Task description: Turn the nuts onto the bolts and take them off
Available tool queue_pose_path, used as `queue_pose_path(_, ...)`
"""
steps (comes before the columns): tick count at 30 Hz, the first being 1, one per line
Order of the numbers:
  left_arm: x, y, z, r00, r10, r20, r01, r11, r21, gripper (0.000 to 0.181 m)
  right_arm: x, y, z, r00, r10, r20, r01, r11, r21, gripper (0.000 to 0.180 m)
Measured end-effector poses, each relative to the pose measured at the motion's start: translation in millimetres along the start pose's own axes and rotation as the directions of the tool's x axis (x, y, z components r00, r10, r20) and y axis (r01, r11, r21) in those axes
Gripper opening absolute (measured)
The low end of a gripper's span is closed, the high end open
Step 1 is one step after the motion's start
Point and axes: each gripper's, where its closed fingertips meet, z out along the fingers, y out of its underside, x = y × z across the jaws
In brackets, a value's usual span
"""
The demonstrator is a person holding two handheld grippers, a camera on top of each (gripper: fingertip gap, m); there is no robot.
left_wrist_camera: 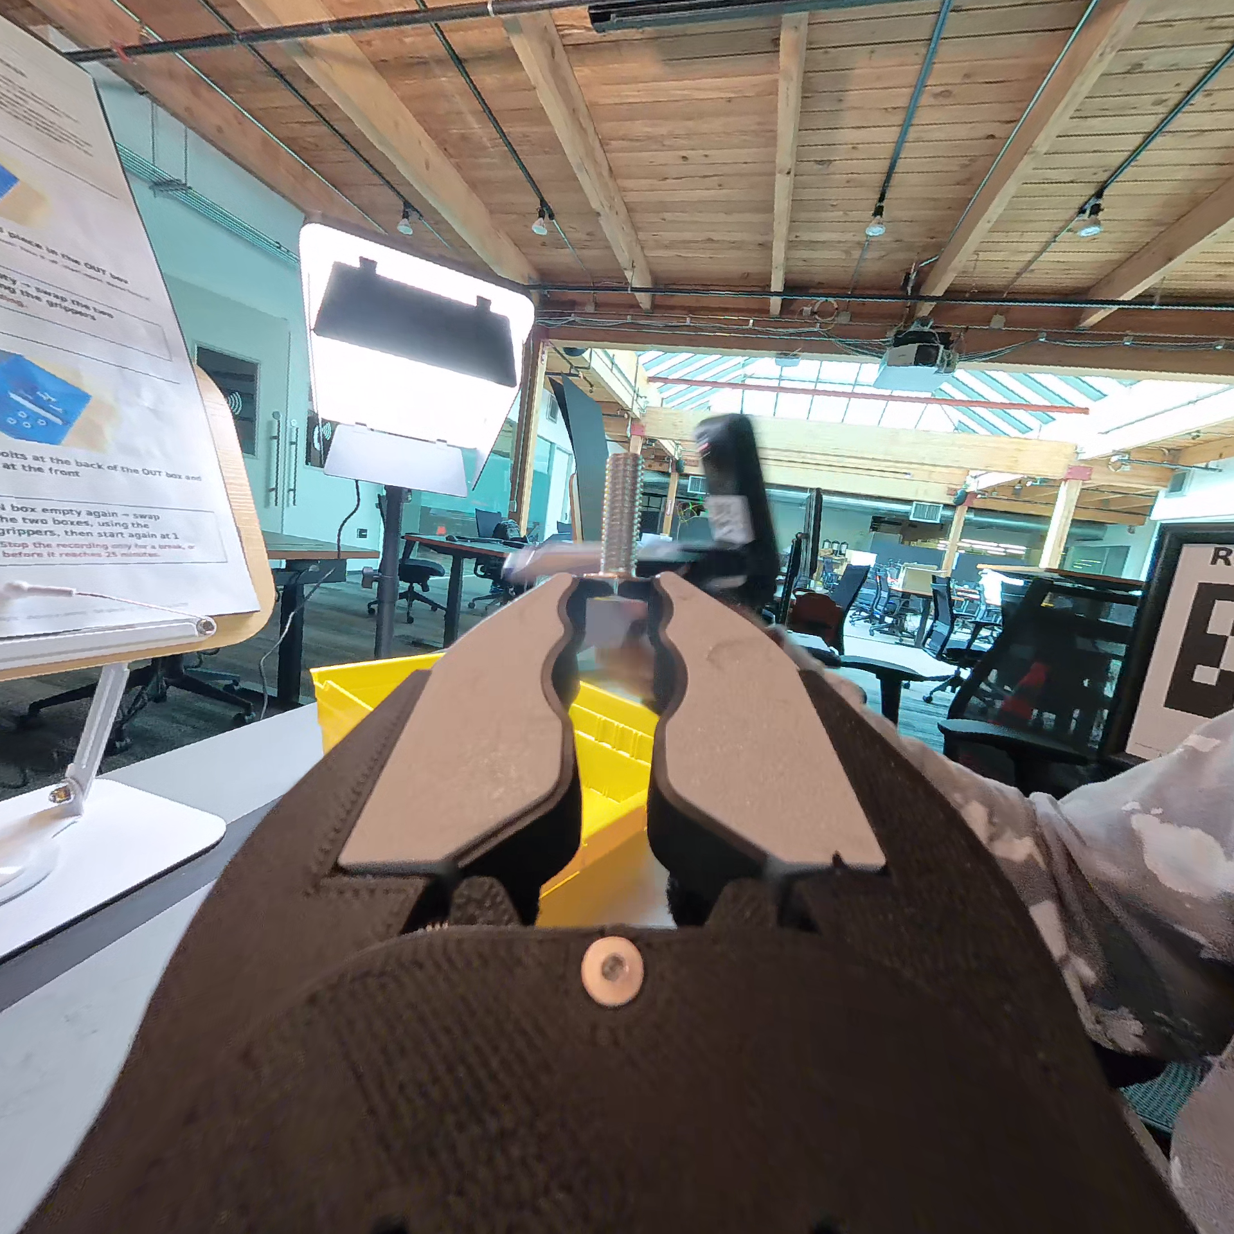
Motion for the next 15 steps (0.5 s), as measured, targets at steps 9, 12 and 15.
queue_pose_path(9,-6,4,-1,1.000,-0.011,0.007,0.011,1.000,-0.014,0.018,111,212,6,0.964,-0.016,-0.266,-0.172,0.727,-0.665,0.020)
queue_pose_path(12,-7,6,-1,1.000,-0.008,0.004,0.009,1.000,-0.027,0.018,115,233,-1,0.963,-0.041,-0.267,-0.179,0.643,-0.744,0.020)
queue_pose_path(15,-9,10,-1,1.000,-0.010,0.008,0.010,0.999,-0.043,0.018,114,233,-9,0.963,-0.092,-0.252,-0.147,0.604,-0.783,0.027)
